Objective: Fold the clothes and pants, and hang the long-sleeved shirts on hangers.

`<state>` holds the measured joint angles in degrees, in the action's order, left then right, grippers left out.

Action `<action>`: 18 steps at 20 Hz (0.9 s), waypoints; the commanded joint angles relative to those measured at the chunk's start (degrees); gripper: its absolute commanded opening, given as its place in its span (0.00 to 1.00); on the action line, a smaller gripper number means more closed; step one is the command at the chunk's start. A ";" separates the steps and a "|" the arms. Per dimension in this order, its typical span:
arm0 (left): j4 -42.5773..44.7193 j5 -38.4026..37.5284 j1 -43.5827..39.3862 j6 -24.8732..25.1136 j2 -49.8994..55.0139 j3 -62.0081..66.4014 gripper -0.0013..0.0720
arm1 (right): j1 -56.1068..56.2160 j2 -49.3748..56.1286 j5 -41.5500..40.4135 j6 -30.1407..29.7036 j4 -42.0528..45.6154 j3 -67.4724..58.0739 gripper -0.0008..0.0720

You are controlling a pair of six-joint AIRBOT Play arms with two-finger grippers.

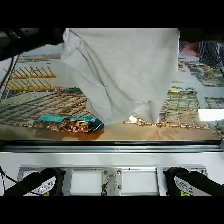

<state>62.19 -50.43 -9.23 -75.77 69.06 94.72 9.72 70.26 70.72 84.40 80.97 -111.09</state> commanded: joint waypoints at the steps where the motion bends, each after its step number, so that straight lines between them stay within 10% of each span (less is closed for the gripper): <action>1: 5.31 -1.03 -2.60 -0.09 -2.19 -11.26 0.03 | 3.28 -3.91 4.72 -2.73 4.35 11.96 0.03; 7: 9.70 -4.96 -10.75 -0.26 -14.73 -49.51 0.03 | 16.39 -15.91 2.78 1.27 4.72 51.30 0.04; 8: 9.75 -5.18 -11.89 -1.73 -16.00 -54.10 0.17 | 17.35 -16.33 2.86 2.78 4.50 54.75 0.16; 9: 9.88 -5.11 -13.07 -3.96 -17.33 -57.53 0.72 | 17.59 -16.24 3.45 4.48 4.28 56.54 0.58; 10: 9.92 -5.05 -13.53 -6.32 -18.58 -58.84 0.96 | 17.55 -16.13 4.68 4.98 4.50 56.81 1.00; 13: 10.34 -4.55 -13.31 -12.13 -22.51 -56.96 0.94 | 17.46 -18.05 5.81 6.08 5.44 54.51 1.00; 18: 10.29 -2.71 -13.35 -14.73 -23.69 -52.74 0.94 | 17.55 -18.47 5.18 26.32 5.38 55.80 0.99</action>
<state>72.25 -54.48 -22.44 -88.03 46.15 40.97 27.07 51.66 75.83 99.42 86.30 -56.49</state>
